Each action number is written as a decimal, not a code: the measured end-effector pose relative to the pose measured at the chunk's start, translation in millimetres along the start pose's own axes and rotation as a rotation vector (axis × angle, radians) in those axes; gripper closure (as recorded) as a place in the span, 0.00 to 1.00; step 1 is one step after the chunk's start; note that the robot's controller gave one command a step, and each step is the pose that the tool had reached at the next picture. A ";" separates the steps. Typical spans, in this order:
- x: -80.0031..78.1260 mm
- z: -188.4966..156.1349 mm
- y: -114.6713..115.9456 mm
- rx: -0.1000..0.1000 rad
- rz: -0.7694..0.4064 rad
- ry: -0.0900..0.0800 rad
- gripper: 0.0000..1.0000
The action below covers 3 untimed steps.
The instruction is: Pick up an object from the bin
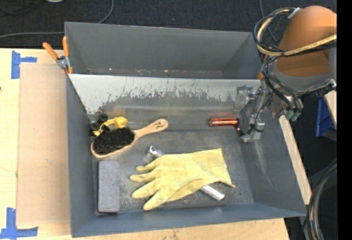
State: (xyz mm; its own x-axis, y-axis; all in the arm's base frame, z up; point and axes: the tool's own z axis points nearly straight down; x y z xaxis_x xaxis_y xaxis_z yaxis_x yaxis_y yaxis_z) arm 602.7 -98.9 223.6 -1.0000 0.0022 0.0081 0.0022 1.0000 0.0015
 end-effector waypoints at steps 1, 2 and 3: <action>-1.4 -4.2 0.8 0.001 -0.004 -0.009 0.00; 67.6 135.7 53.5 0.001 -0.154 -0.007 0.00; 98.8 76.4 114.5 0.003 -0.046 -0.020 0.00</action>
Offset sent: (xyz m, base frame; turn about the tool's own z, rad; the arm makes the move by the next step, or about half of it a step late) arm -0.0783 0.0605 -0.1536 -0.1787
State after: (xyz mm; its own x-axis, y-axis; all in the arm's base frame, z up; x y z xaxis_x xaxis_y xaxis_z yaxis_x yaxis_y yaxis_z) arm 503.5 15.9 148.2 -0.9990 -0.0440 -0.0121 -0.0440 0.9990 -0.0011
